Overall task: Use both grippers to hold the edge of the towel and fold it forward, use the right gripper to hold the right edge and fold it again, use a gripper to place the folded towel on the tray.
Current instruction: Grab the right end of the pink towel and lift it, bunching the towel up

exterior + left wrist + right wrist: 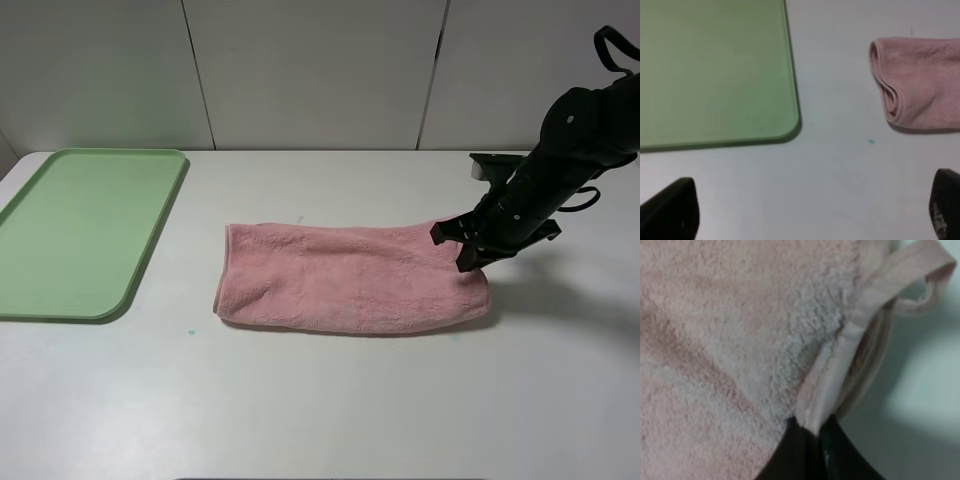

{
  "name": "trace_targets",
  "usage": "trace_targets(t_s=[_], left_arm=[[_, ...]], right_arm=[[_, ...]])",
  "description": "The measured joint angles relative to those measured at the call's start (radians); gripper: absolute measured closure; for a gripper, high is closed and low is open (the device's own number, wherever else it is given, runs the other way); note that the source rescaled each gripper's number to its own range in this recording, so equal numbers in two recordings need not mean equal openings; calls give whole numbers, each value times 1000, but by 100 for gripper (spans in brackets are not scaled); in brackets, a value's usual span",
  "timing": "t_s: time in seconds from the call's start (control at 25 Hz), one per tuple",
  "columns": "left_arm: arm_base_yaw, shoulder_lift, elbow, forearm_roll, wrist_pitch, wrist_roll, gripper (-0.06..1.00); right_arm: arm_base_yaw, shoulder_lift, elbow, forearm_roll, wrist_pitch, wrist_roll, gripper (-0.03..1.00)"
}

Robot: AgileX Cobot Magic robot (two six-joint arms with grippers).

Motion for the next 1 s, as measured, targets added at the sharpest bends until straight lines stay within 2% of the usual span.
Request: trace_targets(t_s=[0.4, 0.68, 1.0], left_arm=[[0, 0, 0, 0, 0, 0, 3], [0, 0, 0, 0, 0, 0, 3], [0, 0, 0, 0, 0, 0, 3]], right_arm=[[0, -51, -95, -189, 88, 126, 96], [0, -74, -149, -222, 149, 154, 96], [0, -73, -165, -226, 172, 155, 96]])
